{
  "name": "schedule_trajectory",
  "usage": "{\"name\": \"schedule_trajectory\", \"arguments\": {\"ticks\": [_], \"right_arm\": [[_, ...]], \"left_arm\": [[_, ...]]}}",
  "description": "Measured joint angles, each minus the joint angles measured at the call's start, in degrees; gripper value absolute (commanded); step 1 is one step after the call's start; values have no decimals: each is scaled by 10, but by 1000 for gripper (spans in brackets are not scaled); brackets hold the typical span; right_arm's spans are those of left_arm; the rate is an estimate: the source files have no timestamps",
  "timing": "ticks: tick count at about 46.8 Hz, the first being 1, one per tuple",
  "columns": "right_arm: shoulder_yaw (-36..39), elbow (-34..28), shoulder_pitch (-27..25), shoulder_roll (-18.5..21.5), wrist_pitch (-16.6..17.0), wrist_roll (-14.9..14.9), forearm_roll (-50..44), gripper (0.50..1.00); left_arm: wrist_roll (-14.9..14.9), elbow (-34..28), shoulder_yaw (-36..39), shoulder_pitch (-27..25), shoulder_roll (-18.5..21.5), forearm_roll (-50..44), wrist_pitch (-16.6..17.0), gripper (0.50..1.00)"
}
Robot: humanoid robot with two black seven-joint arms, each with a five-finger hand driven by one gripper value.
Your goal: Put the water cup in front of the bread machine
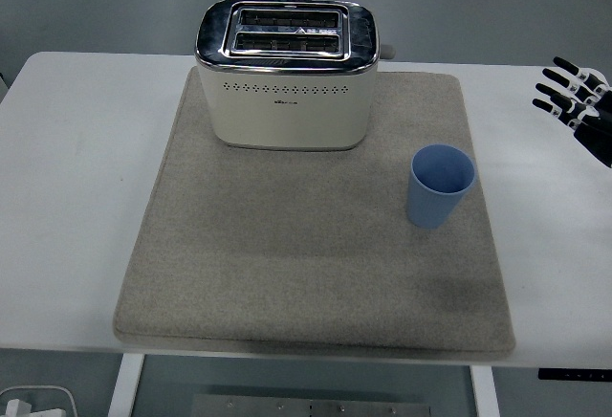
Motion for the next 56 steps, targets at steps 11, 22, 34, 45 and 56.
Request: {"name": "schedule_trajectory", "arguments": {"ticks": [11,22,34,45,56], "right_arm": [[1,1,-21,-6,0,14,-12,940],[0,1,-38,-21,0,24,-15,940],[3,-1,-49,-36,0,35,-15,940],[8,-5,-49,-41,0,43,-10,940],[8,-1,-49,-47,0,43,-5,940]], "left_arm": [[0,0,0,0,0,0,0,1000],[0,0,0,0,0,0,0,1000],[0,0,0,0,0,0,0,1000],[0,0,0,0,0,0,0,1000],[0,0,0,0,0,0,0,1000]]}}
